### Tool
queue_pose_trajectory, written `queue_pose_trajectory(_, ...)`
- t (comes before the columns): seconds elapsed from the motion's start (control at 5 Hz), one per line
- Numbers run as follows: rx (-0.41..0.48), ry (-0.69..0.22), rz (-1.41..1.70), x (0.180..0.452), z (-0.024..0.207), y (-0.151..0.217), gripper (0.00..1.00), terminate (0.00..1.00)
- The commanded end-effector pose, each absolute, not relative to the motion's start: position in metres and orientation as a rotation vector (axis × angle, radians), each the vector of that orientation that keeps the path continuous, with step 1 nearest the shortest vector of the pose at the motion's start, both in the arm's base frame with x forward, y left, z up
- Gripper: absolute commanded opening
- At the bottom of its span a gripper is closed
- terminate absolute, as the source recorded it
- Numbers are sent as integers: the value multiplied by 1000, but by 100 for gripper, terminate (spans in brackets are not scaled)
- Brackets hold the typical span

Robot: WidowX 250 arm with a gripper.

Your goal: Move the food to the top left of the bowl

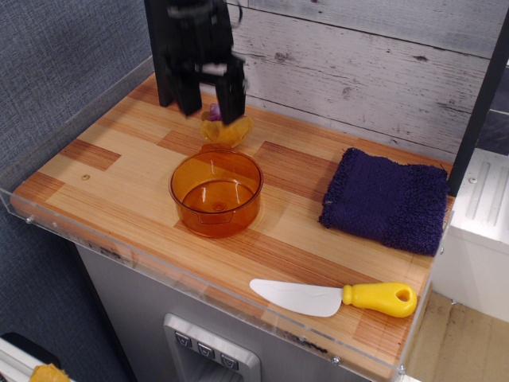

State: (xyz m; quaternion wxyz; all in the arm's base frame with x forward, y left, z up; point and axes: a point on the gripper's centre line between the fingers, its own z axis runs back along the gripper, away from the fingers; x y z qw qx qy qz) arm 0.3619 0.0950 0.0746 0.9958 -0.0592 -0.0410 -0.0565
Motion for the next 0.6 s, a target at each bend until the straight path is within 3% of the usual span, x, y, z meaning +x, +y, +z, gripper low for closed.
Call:
queue_pose_trajectory(0.0,0,-295,-214,358,172,65,100,0)
queue_pose_trajectory(0.2,18,-365,-300,355,193,54,100,0)
queue_pose_trajectory(0.4,32,-339,-445,355,198,43,100,100)
